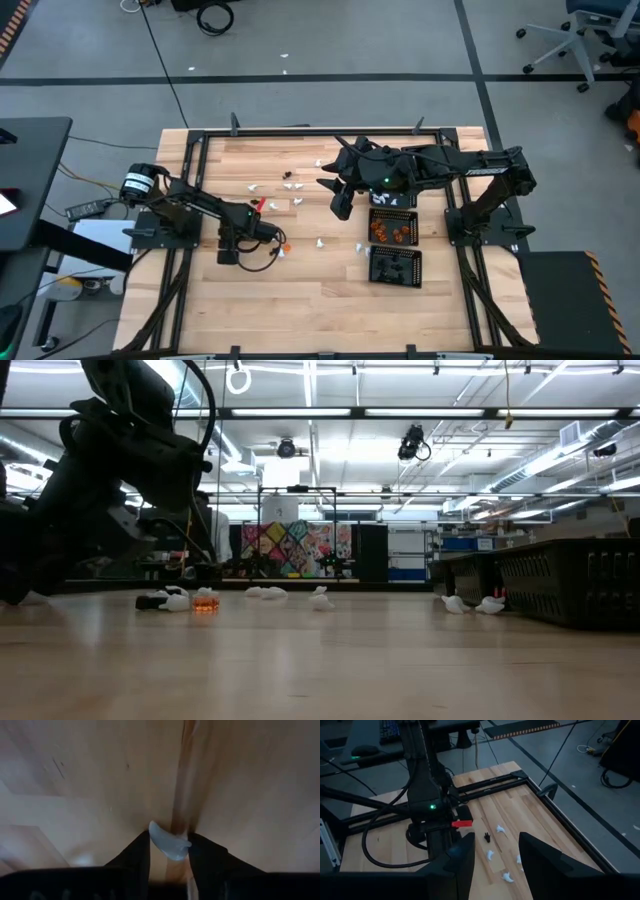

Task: Sort Halloween decoration
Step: Put the white ghost toy into the top black bin

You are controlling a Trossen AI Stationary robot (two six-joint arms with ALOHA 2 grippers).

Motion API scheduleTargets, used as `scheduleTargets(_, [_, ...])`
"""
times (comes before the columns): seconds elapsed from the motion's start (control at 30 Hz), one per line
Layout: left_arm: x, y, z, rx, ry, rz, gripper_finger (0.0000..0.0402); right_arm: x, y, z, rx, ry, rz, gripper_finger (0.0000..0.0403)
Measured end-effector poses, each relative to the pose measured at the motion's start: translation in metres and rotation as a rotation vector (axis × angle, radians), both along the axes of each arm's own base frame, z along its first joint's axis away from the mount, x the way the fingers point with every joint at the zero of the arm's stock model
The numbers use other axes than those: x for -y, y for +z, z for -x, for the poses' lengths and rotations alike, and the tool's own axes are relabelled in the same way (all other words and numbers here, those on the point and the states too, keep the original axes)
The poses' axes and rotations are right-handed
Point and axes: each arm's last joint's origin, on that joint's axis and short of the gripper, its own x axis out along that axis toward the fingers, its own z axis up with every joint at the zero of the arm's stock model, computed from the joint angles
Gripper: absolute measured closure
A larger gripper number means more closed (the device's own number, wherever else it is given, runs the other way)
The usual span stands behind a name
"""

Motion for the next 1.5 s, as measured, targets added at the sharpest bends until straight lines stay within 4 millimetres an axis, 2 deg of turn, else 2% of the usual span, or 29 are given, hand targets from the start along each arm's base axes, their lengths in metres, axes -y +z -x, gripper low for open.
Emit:
scheduleTargets(0.27, [0.0, 0.001, -0.001, 0.008, 0.065, -0.017, 0.0286, 0.0, 0.0, 0.0, 0.0, 0.001, 0.0, 0.0245])
scheduleTargets(0.43, [-0.006, 0.008, -0.015, 0.067, 0.121, 0.002, 0.0286, 0.0, 0.0, 0.0, -0.001, 0.009, -0.005, 0.0245])
scheduleTargets(0.7, [-0.023, 0.029, -0.037, 0.144, 0.194, 0.03, 0.0286, -0.001, 0.0, 0.0, 0.0, 0.016, -0.013, 0.0245])
scheduleTargets(0.97, [-0.032, 0.057, -0.065, 0.296, 0.213, 0.042, 0.0286, 0.0, 0.005, 0.006, 0.012, 0.017, -0.017, 0.0245])
scheduleTargets(1.2, [-0.033, 0.049, -0.057, 0.243, 0.247, 0.016, 0.0278, 0.002, 0.01, 0.013, 0.025, 0.013, -0.019, 0.0245])
scheduleTargets(1.5, [-0.033, 0.035, -0.042, 0.152, 0.532, -0.065, 0.0193, 0.002, 0.01, 0.012, 0.024, 0.01, -0.016, 0.0245])
